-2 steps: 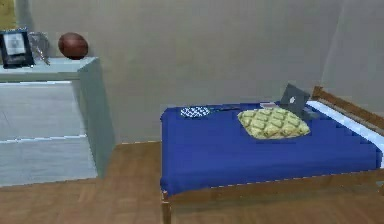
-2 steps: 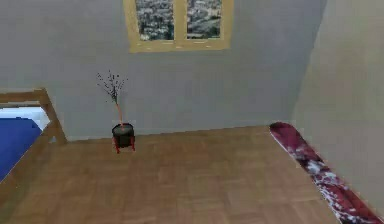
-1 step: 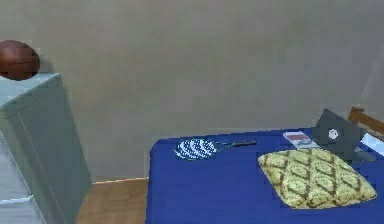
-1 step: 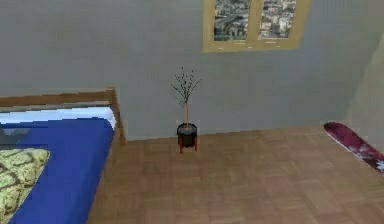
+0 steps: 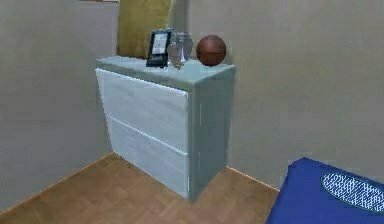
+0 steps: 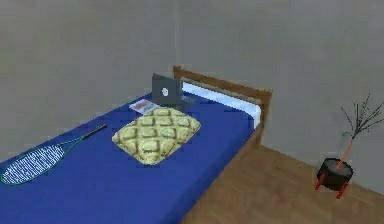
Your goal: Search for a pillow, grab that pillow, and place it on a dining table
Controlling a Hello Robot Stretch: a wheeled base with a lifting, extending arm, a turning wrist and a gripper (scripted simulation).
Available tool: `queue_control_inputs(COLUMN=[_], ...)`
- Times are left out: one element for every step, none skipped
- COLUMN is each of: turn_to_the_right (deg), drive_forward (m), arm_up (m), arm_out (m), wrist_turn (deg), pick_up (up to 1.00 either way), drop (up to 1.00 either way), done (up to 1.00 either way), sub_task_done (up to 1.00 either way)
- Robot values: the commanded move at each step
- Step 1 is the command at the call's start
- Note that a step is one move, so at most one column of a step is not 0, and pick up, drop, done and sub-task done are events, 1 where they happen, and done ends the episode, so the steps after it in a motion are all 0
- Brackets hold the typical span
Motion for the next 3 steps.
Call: queue_control_inputs(turn_to_the_right=[45.0,45.0,15.0], drive_forward=[0.0,0.0,0.0], arm_up=[0.0,0.0,0.0], arm_out=[0.0,0.0,0.0], wrist_turn=[0.0,0.0,0.0], pick_up=[0.0,0.0,0.0], drop=[0.0,0.0,0.0], done=[0.0,0.0,0.0], sub_task_done=[0.0,0.0,0.0])
